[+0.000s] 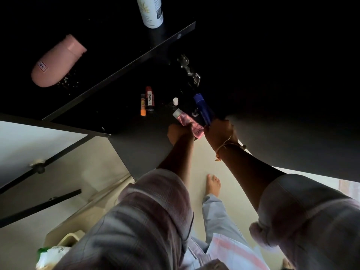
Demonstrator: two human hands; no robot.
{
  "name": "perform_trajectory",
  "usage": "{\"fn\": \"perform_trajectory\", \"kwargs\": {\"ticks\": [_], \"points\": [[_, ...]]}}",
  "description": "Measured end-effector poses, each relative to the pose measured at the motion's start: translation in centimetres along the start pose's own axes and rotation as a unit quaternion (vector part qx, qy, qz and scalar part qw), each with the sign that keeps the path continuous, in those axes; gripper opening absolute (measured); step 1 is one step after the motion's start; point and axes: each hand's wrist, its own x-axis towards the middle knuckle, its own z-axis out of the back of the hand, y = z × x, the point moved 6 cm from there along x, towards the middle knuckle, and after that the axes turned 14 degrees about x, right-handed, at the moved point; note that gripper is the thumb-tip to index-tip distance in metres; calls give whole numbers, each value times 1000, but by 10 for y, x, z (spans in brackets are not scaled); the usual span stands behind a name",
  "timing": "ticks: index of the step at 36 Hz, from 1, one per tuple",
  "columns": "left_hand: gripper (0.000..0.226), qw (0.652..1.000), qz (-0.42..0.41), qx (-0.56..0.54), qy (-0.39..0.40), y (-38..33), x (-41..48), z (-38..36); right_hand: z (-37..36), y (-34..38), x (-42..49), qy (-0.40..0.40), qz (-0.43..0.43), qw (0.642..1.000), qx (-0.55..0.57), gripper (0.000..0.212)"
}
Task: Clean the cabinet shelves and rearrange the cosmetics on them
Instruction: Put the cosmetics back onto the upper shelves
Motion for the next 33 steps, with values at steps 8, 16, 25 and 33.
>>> {"fn": "perform_trajectory", "kwargs": {"ticks": [8, 16, 25, 33], "points": [[42, 998, 57, -32, 22, 34, 19, -4, 8, -7, -12, -11, -23, 998, 56, 33], [31, 999, -38, 16, 15, 20, -56, 57, 42, -11, -50, -20, -76, 974, 215, 40], [13, 980, -97, -176, 7, 16, -135, 125, 76, 13, -110, 112, -159, 755, 627, 29], [17, 902, -203, -381, 23, -31, -218, 228, 175, 110, -150, 159, 78, 751, 636, 35]]}}
